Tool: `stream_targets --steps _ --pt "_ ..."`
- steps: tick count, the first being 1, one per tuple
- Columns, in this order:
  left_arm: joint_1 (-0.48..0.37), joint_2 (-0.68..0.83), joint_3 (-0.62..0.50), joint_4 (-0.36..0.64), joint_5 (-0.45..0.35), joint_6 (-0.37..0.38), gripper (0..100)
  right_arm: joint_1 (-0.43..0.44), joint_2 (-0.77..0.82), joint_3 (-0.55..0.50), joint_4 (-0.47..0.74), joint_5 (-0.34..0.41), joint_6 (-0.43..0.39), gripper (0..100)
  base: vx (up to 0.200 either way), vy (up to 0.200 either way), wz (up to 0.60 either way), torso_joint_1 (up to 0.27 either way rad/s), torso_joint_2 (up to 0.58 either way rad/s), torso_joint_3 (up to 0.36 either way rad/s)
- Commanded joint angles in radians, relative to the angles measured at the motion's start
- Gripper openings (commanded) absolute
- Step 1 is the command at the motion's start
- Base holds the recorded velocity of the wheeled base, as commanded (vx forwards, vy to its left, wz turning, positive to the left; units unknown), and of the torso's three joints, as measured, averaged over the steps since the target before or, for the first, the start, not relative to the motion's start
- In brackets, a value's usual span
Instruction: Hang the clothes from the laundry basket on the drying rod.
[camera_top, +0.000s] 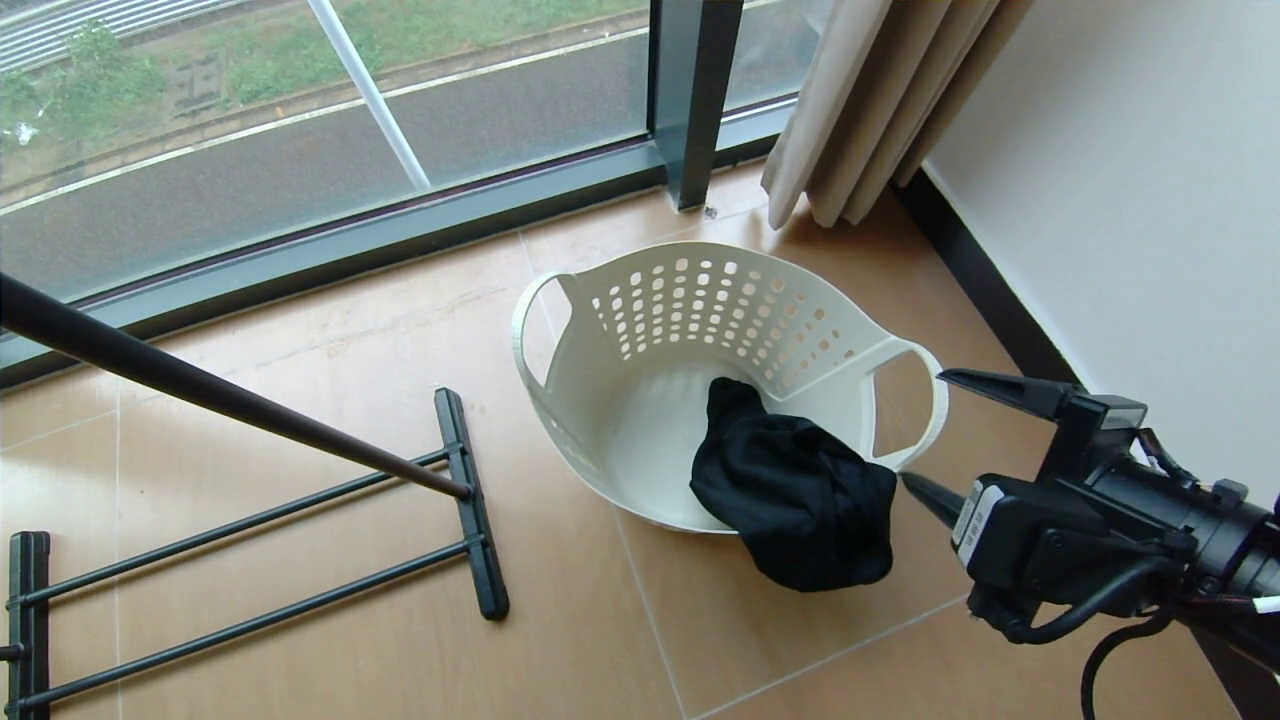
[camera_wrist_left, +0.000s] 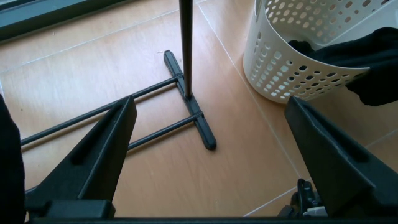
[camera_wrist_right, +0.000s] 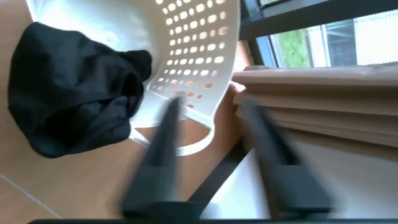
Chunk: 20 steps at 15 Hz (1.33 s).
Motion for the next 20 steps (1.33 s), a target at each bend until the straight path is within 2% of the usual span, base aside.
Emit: stream_targets --steps 1,4,5,7,8,9,10,11,14,20 --pt "0.000 0.000 0.000 0.000 0.000 0.000 100 -0.002 0.081 -0.008 0.001 0.000 -0.001 100 0.000 0.000 0.00 0.000 0.00 0.000" --pt "0.000 0.000 0.000 0.000 0.000 0.000 100 -0.004 0.190 -0.066 0.011 0.002 -0.001 100 0.000 0.000 0.00 0.000 0.00 0.000" --pt "0.000 0.000 0.000 0.000 0.000 0.000 100 -0.019 0.248 -0.126 0.070 0.000 -0.001 100 0.000 0.000 0.00 0.000 0.00 0.000" --pt "0.000 0.000 0.000 0.000 0.000 0.000 100 -0.033 0.334 -0.336 0.318 0.002 -0.001 100 0.000 0.000 0.00 0.000 0.00 0.000" --pt "0.000 0.000 0.000 0.000 0.000 0.000 100 -0.044 0.349 -0.390 0.383 0.003 -0.001 100 0.000 0.000 0.00 0.000 0.00 0.000" --pt "0.000 0.000 0.000 0.000 0.000 0.000 100 -0.071 0.404 -0.558 0.584 0.013 0.001 100 0.000 0.000 0.00 0.000 0.00 0.000" --pt "0.000 0.000 0.000 0.000 0.000 0.000 100 -0.074 0.423 -0.604 0.633 0.022 0.001 100 0.000 0.000 0.00 0.000 0.00 0.000" --pt "0.000 0.000 0.000 0.000 0.000 0.000 100 -0.088 0.481 -0.706 0.715 0.059 0.001 100 0.000 0.000 0.00 0.000 0.00 0.000" --pt "0.000 0.000 0.000 0.000 0.000 0.000 100 -0.108 0.602 -0.808 0.771 0.071 -0.013 100 0.000 0.000 0.00 0.000 0.00 0.000" --pt "0.000 0.000 0.000 0.000 0.000 0.000 100 -0.163 0.665 -0.873 0.763 0.063 -0.018 100 0.000 0.000 0.00 0.000 0.00 0.000"
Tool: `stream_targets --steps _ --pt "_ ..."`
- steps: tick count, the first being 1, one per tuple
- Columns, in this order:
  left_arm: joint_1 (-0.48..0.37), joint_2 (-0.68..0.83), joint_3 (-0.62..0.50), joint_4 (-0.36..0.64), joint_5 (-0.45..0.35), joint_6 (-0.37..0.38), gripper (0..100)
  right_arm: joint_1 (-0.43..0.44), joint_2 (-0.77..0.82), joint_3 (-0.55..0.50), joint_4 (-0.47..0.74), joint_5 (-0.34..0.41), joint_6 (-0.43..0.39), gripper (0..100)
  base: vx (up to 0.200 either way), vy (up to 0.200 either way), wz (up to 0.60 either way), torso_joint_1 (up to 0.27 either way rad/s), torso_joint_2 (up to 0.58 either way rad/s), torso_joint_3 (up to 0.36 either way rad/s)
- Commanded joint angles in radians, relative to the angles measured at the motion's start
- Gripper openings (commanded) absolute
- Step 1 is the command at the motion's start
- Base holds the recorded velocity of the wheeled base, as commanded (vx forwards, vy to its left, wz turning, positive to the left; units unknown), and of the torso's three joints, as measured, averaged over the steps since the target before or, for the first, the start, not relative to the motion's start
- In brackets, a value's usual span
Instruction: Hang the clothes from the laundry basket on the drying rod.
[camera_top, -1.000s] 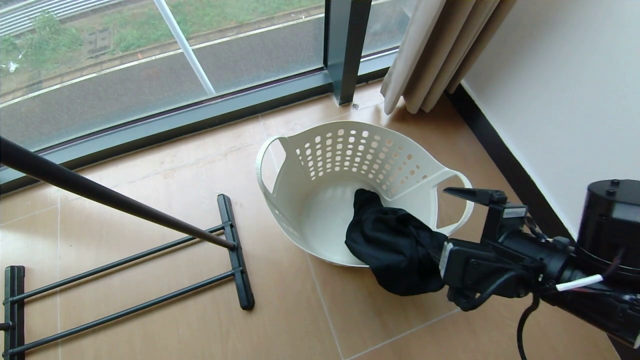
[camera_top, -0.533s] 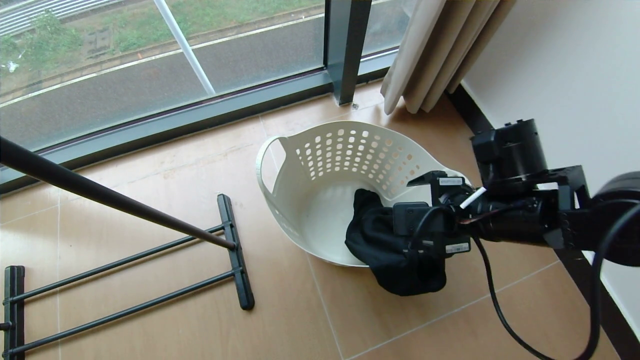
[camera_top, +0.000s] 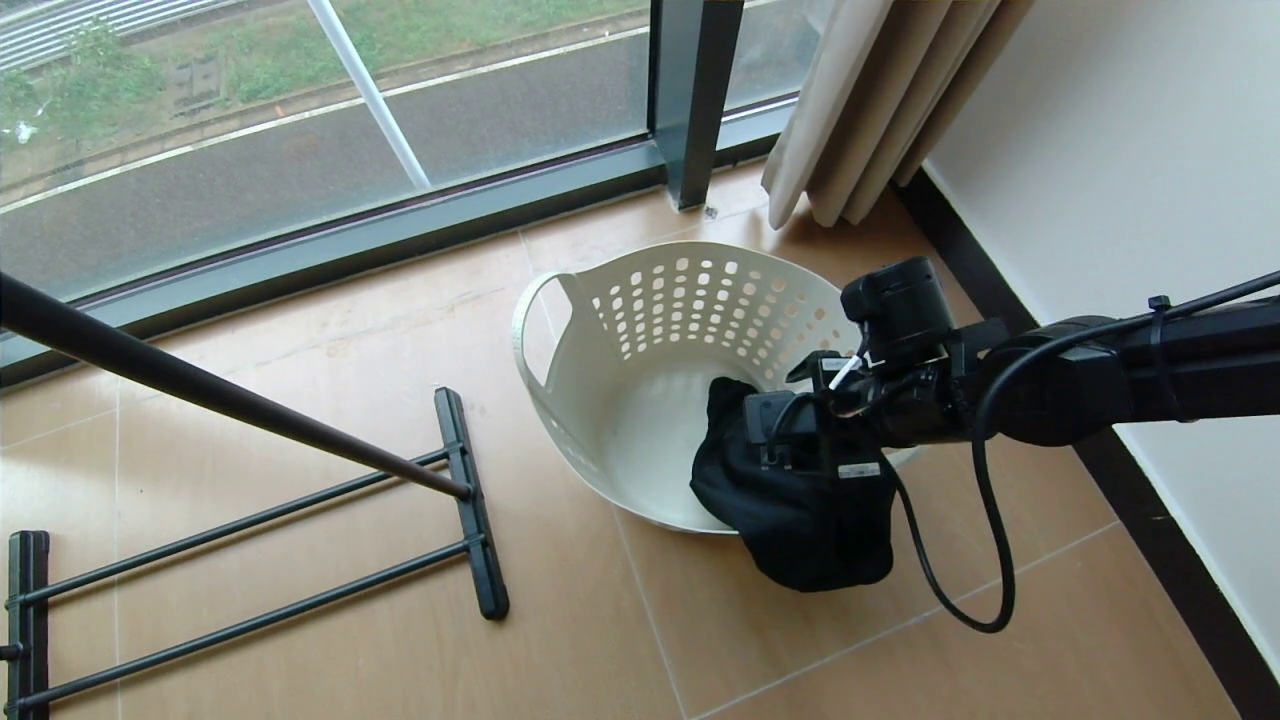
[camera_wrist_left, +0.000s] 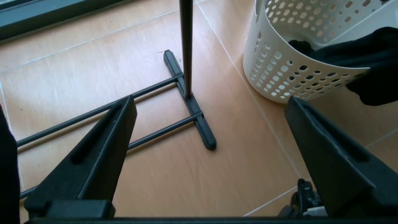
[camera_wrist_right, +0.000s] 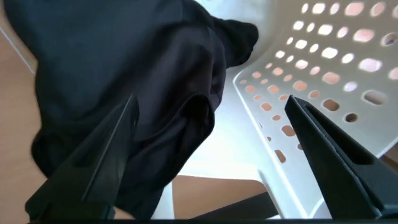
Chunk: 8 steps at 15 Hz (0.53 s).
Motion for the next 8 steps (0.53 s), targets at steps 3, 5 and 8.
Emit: stream_targets --steps 3,5,8 --pt "0.001 0.000 0.000 -0.001 0.000 0.000 100 -0.029 0.012 -0.016 0.004 0.001 0.000 100 0.000 0.000 0.00 0.000 0.00 0.000" --pt "0.001 0.000 0.000 -0.001 0.000 0.000 100 -0.037 0.004 -0.012 0.009 0.000 -0.002 100 0.000 0.000 0.00 0.000 0.00 0.000" --pt "0.001 0.000 0.000 -0.001 0.000 0.000 100 -0.049 0.007 -0.012 0.009 0.000 -0.010 100 0.000 0.000 0.00 0.000 0.00 0.000"
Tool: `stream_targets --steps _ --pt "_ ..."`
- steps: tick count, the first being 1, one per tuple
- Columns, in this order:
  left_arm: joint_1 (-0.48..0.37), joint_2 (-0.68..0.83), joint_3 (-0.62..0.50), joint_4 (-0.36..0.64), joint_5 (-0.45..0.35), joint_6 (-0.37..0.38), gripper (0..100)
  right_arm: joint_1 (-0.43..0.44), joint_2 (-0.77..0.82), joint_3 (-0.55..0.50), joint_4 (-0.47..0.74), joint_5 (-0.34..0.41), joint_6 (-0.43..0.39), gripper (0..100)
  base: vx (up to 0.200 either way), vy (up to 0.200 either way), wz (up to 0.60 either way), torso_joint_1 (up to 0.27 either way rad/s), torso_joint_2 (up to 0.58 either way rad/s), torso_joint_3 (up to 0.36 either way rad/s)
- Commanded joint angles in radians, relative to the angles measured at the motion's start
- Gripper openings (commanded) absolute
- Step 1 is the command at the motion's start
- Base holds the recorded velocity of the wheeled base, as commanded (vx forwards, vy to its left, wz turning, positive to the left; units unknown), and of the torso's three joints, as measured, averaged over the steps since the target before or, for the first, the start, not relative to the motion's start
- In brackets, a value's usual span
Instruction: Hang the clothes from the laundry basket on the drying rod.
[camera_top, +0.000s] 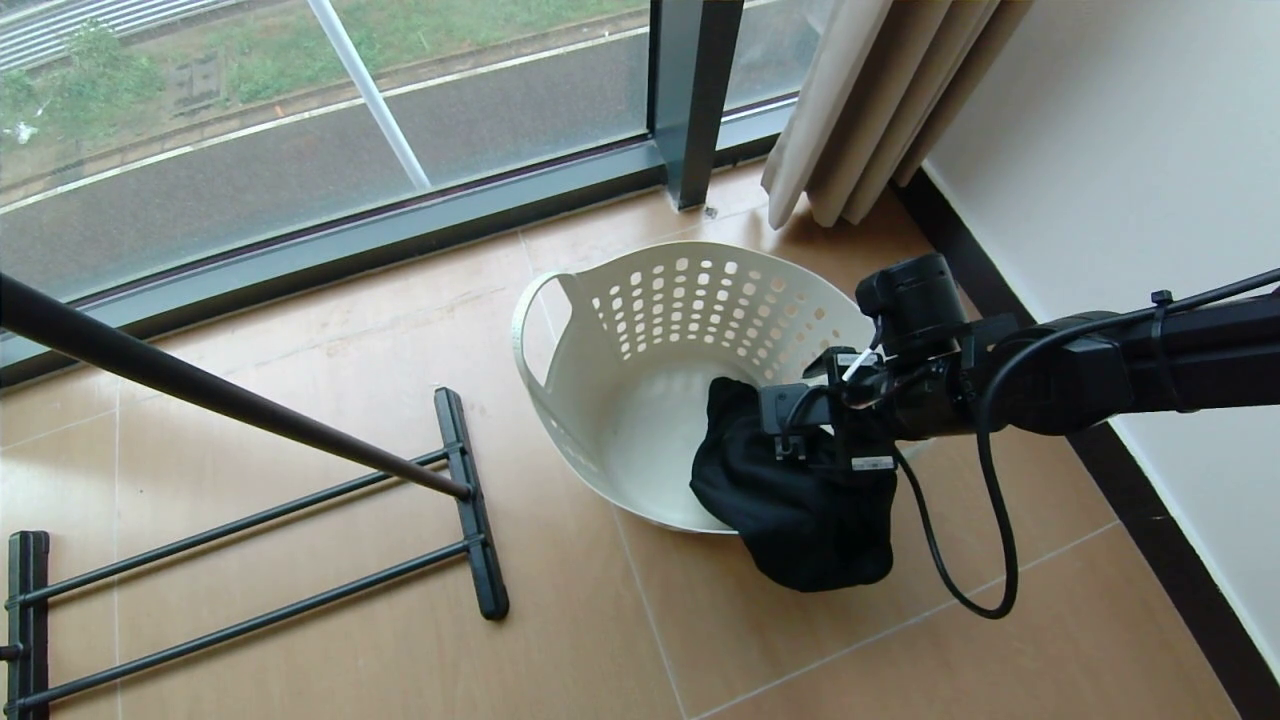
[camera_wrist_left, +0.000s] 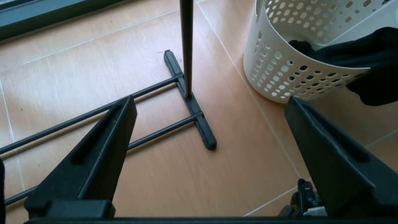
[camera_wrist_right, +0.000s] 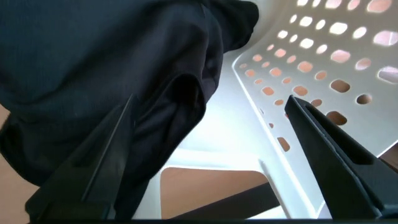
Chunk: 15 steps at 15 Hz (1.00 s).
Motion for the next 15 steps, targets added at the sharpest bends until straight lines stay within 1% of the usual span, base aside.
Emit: stream_targets --steps 1,15 --pt "0.000 0.000 0.000 -0.001 0.000 0.000 100 -0.006 -0.002 0.001 0.000 0.000 0.000 100 0.000 0.000 0.00 0.000 0.00 0.000" --pt "0.000 0.000 0.000 -0.001 0.000 0.000 100 -0.017 0.071 -0.015 -0.012 -0.031 0.000 100 0.000 0.000 0.00 0.000 0.00 0.000"
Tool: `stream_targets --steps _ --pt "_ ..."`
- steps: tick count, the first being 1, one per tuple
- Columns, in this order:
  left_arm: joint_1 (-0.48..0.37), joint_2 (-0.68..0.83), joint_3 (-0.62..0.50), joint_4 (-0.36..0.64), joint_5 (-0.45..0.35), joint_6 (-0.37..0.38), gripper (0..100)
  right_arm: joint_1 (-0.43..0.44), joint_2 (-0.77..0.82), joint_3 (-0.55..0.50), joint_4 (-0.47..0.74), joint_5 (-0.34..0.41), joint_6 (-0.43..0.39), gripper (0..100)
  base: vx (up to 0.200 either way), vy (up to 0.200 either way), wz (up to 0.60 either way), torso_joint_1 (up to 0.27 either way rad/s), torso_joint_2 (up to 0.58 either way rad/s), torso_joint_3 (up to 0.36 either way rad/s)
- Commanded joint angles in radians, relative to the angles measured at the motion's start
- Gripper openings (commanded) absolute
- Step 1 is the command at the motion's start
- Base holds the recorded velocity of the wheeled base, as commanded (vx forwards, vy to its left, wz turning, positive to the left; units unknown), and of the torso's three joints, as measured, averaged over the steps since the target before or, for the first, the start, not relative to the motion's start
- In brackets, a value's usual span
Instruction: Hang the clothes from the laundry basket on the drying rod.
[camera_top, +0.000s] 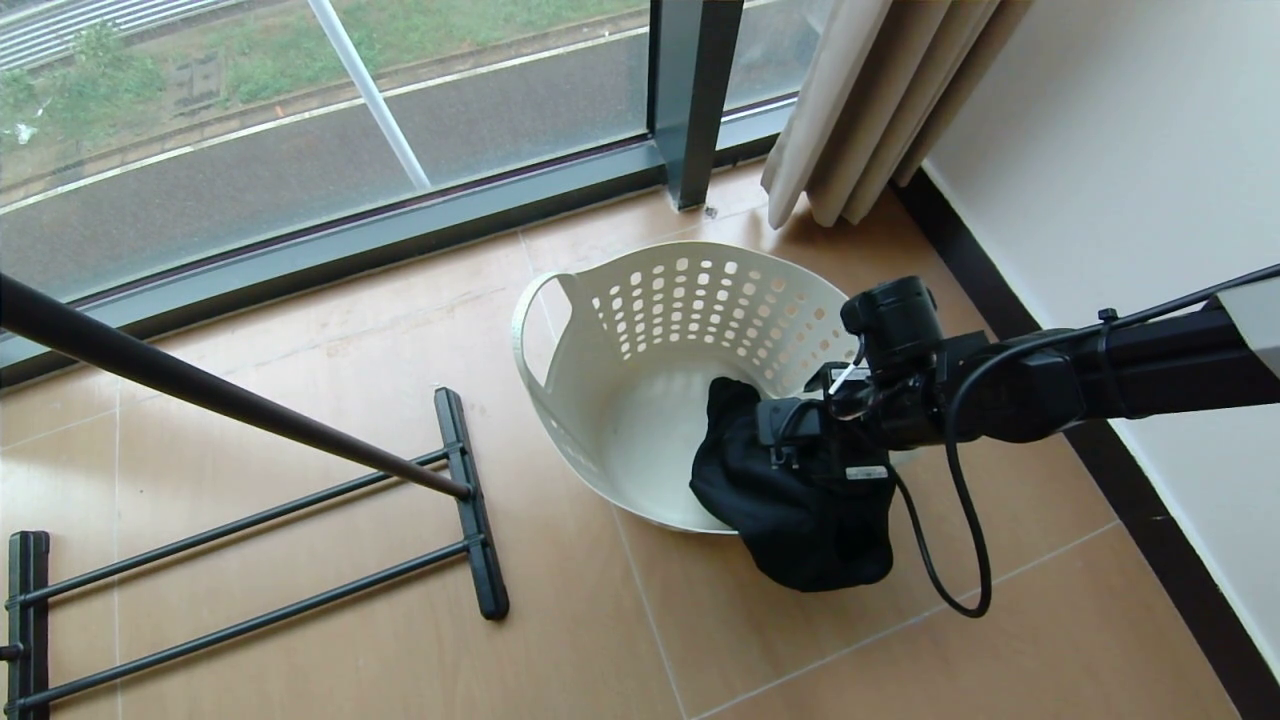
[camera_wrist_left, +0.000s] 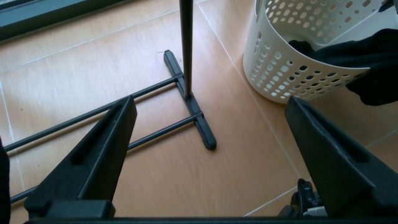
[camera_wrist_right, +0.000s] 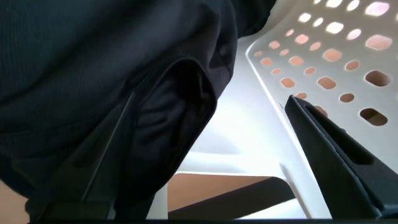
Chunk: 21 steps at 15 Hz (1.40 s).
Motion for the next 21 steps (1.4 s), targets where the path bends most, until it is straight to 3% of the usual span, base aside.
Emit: stream_targets --steps 1,2,21 --pt "0.000 0.000 0.000 -0.001 0.000 0.000 100 -0.001 0.005 -0.008 0.002 -0.001 0.000 100 0.000 0.000 0.00 0.000 0.00 0.000" --pt "0.000 0.000 0.000 -0.001 0.000 0.000 100 -0.004 0.005 -0.008 0.002 -0.001 0.000 0 0.000 0.000 0.00 0.000 0.00 0.000" --pt "0.000 0.000 0.000 -0.001 0.000 0.000 100 -0.019 -0.052 0.022 0.002 0.008 0.006 0 0.000 0.000 0.00 0.000 0.00 0.000"
